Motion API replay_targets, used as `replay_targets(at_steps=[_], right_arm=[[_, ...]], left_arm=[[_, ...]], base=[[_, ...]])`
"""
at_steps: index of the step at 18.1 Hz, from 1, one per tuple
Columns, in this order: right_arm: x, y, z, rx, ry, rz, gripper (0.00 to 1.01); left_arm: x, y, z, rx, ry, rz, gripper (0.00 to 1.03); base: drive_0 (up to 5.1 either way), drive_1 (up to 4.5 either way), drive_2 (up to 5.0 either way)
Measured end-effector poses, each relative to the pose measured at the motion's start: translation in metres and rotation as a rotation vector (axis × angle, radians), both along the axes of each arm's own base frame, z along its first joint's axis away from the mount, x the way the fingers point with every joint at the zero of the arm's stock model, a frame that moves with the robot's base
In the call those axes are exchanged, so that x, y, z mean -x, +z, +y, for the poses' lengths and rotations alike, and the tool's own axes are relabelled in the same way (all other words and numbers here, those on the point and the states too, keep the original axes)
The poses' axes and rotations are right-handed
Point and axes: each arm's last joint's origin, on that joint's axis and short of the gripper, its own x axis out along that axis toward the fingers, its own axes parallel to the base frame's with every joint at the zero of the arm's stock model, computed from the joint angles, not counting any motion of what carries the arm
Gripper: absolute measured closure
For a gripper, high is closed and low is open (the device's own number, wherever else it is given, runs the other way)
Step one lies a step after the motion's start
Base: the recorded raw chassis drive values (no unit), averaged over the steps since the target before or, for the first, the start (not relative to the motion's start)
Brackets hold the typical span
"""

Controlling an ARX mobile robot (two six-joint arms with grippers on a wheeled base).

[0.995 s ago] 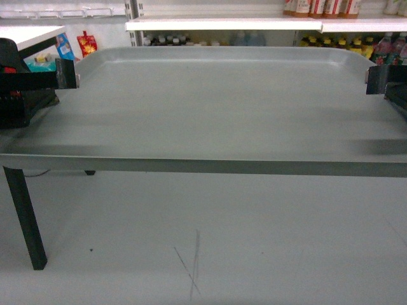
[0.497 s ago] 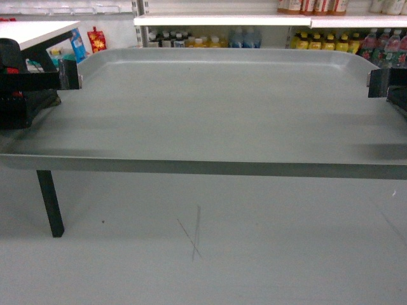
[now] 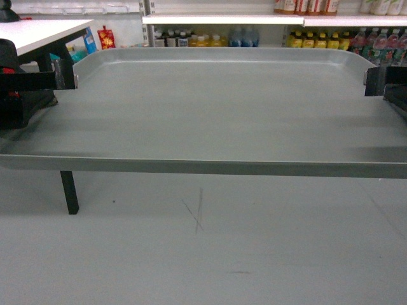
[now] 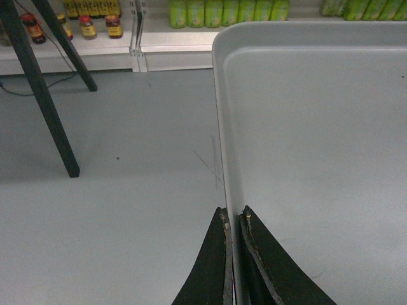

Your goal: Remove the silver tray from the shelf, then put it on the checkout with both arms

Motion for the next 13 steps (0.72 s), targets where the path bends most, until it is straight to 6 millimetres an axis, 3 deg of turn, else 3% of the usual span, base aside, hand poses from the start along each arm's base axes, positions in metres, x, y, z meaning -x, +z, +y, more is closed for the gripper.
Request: replay_targets(at_steps=[9,13], right_arm=[[0.0000,0.0000,-0.0001,0.000,0.000,0.000,0.98],[0.0000,0.0000,-0.0002,0.001,-0.001,0.000,0.98]], left_arm=[[-0.0001,0.0003,0.0000,0.000,0.001,-0.002,1.00],[0.0000,0.0002,-0.0004,0.000,-0.001,-0.002,1.00]], base=[[0.0,0.00,0.0],[-4.1,2.45,2.4]])
